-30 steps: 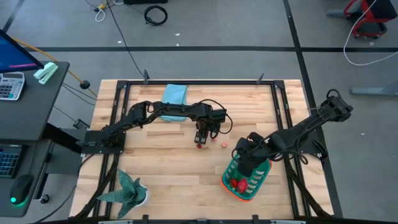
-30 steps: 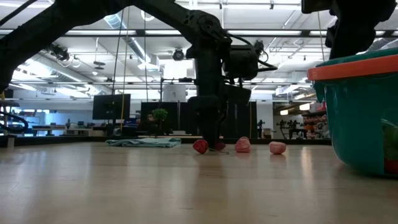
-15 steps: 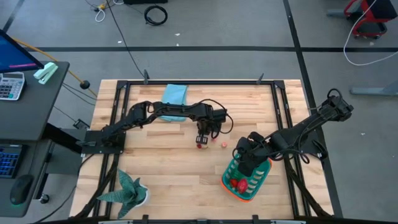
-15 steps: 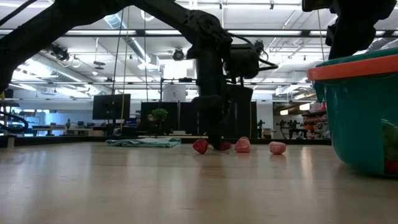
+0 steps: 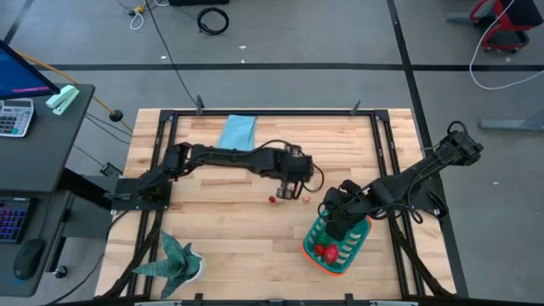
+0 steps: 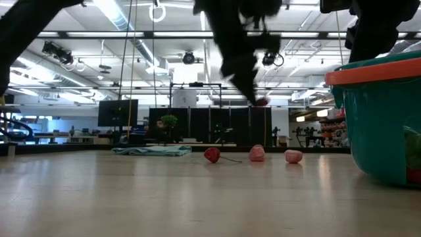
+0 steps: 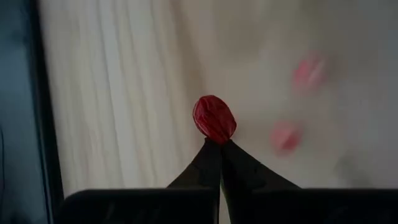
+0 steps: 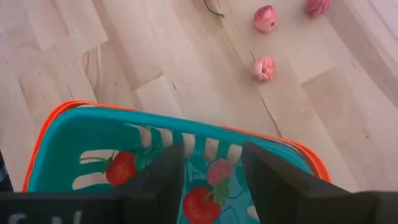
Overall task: Pick and placing Produce into tupperware
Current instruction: Put the red cherry into the blue basket
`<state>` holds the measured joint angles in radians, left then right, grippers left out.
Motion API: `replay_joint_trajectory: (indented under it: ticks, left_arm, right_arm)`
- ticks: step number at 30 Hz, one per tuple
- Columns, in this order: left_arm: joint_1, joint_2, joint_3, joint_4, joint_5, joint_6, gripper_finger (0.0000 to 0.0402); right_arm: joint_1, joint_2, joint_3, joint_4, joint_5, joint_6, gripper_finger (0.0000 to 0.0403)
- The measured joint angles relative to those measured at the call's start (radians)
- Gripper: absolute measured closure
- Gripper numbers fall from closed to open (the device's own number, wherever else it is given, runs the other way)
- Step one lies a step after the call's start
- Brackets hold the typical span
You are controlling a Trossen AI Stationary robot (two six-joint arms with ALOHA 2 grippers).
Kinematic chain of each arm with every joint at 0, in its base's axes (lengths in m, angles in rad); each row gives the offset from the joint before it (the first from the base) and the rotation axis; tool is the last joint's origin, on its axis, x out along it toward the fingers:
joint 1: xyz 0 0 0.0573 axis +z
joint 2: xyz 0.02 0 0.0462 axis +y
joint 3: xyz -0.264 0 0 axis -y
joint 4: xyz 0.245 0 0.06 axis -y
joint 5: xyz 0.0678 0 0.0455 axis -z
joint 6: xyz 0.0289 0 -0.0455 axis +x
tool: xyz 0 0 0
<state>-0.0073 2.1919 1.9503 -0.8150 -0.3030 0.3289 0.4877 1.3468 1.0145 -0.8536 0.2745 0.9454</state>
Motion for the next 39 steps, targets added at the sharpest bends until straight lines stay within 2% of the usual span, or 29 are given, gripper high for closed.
replay_joint_trajectory:
  ticks: [4,9,11,13,15,18,20,25,31,39]
  left_arm:
    - [-0.059,-0.020,0.003,0.107,0.004,0.008,0.0396]
    - [-0.125,-0.006,0.000,0.167,0.001,0.042,0.0394]
    - [-0.154,-0.006,0.000,0.203,0.000,0.043,0.0393]
    - [-0.183,-0.005,0.000,0.260,0.002,0.043,0.0396]
    - [-0.210,-0.005,0.000,0.308,0.026,0.042,0.0397]
    - [-0.246,-0.005,0.000,0.346,0.120,0.017,0.0393]
    - [-0.269,-0.005,0.000,0.366,0.166,-0.027,0.0390]
    - [-0.314,0.020,0.000,0.461,0.176,-0.116,0.0397]
    - [-0.341,0.086,0.002,0.585,0.180,-0.168,0.0385]
    - [-0.309,0.118,0.000,0.584,0.175,-0.156,0.0367]
  right_arm:
    - [0.028,-0.011,0.000,-0.021,-0.069,0.117,0.0241]
    - [0.159,-0.046,0.000,-0.031,-0.314,0.366,0.0256]
    - [0.234,-0.057,0.000,-0.032,-0.351,0.461,0.0261]
    - [0.307,-0.062,0.000,-0.032,-0.325,0.525,0.0262]
    - [0.369,-0.062,0.000,-0.033,-0.254,0.565,0.0263]
    - [0.437,-0.057,0.000,-0.034,-0.120,0.609,0.0263]
    - [0.464,-0.051,0.000,-0.034,-0.033,0.624,0.0263]
    - [0.478,-0.039,0.000,-0.034,0.120,0.627,0.0263]
    - [0.475,-0.039,0.000,-0.036,0.165,0.687,0.0263]
    - [0.478,-0.039,0.000,-0.037,0.161,0.680,0.0263]
